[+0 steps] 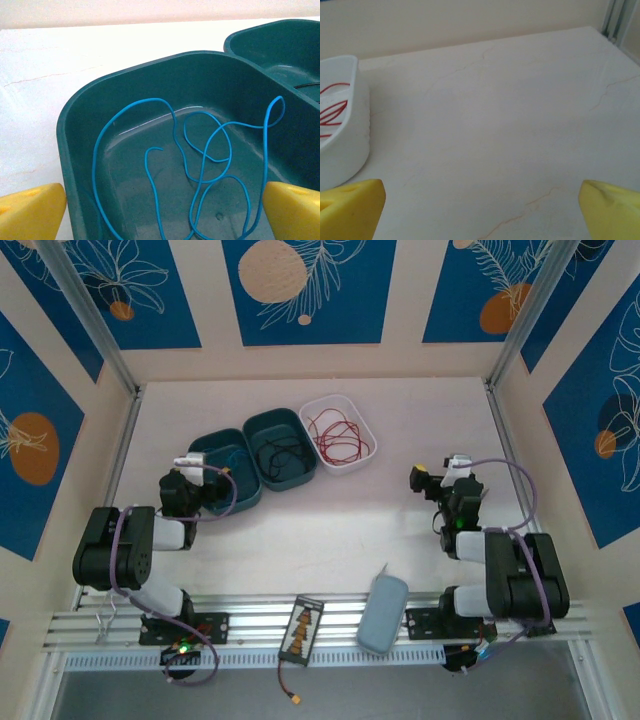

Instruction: Untangle the cables

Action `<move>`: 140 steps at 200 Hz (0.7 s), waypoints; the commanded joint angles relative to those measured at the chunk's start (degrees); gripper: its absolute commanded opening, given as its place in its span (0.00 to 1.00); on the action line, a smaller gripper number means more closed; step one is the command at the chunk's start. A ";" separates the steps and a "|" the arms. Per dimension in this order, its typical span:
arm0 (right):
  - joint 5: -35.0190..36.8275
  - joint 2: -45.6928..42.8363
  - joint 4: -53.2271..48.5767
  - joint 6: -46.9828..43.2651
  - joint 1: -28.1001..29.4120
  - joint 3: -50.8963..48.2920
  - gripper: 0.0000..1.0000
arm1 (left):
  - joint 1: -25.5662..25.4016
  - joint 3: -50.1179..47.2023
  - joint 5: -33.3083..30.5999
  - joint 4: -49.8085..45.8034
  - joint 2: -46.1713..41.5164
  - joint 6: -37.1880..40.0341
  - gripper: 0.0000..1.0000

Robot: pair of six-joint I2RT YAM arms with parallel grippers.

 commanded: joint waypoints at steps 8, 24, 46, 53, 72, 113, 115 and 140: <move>-1.41 5.30 5.84 -0.07 1.49 2.03 0.99 | -0.43 0.93 0.73 -0.31 -0.43 0.58 1.00; 0.22 6.62 6.93 -0.14 2.02 2.04 0.99 | -0.44 0.93 0.81 -0.31 -0.41 0.58 1.00; 3.07 6.40 2.72 1.76 1.67 3.82 0.99 | -0.40 0.97 0.81 -0.47 -0.43 0.68 1.00; 3.76 6.63 0.14 1.46 1.99 5.45 0.99 | -0.45 0.99 0.81 -0.43 -0.46 0.70 1.00; 6.45 7.83 -5.02 -0.50 4.29 9.21 0.99 | -0.45 0.86 0.76 -0.41 -0.46 0.69 1.00; -10.63 7.80 -8.18 -2.98 1.03 10.73 0.99 | -0.42 0.88 0.81 -0.31 -0.46 0.67 1.00; -11.74 7.78 -8.04 -2.94 0.63 10.73 0.99 | -0.44 0.83 0.81 -0.31 -0.48 0.67 1.00; -18.60 7.77 -6.13 -4.16 -0.69 9.66 0.99 | -0.44 0.75 0.89 -0.09 -0.46 0.67 1.00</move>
